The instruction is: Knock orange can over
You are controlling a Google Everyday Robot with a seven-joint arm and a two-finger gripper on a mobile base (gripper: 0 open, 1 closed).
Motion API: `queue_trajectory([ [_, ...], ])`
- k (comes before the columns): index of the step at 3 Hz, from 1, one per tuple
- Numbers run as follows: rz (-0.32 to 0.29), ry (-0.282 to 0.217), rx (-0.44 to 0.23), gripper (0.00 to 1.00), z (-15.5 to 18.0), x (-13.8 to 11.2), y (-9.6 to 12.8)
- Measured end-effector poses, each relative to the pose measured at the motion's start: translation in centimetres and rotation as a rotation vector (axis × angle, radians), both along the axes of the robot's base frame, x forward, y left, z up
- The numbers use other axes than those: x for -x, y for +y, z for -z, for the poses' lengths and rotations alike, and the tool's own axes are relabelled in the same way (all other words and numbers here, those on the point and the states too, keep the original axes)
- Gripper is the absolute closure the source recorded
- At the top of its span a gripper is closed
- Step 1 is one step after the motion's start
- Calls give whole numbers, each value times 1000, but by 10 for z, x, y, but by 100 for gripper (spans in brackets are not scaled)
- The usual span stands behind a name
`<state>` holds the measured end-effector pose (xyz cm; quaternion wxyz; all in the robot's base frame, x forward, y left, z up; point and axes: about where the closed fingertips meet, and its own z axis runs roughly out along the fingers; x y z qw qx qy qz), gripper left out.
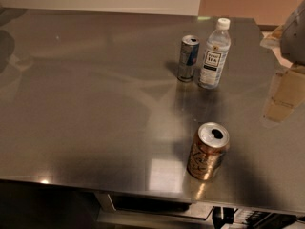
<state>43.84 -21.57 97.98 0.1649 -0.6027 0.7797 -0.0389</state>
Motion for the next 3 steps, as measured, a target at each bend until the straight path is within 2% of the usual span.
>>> queue_trajectory([
  [1, 0, 0, 0, 0, 0, 0, 0],
  [2, -28, 33, -41, 0, 6, 9, 3],
  [3, -63, 76, -110, 0, 18, 25, 10],
])
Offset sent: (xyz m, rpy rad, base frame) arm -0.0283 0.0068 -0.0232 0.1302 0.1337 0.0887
